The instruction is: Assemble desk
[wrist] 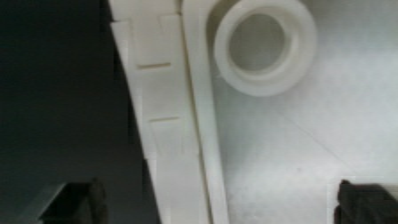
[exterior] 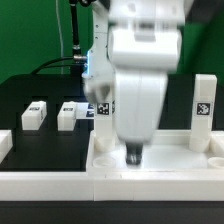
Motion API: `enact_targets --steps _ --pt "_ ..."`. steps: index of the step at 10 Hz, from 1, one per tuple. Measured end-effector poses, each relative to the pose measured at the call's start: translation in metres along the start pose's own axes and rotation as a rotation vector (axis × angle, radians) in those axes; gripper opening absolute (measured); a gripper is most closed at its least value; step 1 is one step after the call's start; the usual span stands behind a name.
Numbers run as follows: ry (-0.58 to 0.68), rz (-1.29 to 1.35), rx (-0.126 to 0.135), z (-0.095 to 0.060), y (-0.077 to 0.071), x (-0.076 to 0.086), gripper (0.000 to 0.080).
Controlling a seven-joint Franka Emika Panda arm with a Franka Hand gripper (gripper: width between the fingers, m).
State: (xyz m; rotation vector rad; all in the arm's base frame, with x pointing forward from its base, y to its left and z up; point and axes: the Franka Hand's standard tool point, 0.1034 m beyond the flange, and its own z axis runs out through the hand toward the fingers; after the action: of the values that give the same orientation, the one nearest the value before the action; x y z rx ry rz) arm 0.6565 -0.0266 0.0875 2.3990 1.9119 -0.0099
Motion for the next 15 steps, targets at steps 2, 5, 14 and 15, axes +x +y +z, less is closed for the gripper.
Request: enact_targets --steps 2,5,14,15 --pt "-0.018 0.064 -0.014 -0.037 0.011 -0.031 0.0649" --pt "-0.018 0.288 -0.009 -0.032 0.009 -0.030 0.0649" --pt "-0.012 0.994 0.047 -0.024 -0.013 -0.137 0.0649" --pt "-0.012 1.061 0.050 -0.023 -0.014 -0.137 0.0649"
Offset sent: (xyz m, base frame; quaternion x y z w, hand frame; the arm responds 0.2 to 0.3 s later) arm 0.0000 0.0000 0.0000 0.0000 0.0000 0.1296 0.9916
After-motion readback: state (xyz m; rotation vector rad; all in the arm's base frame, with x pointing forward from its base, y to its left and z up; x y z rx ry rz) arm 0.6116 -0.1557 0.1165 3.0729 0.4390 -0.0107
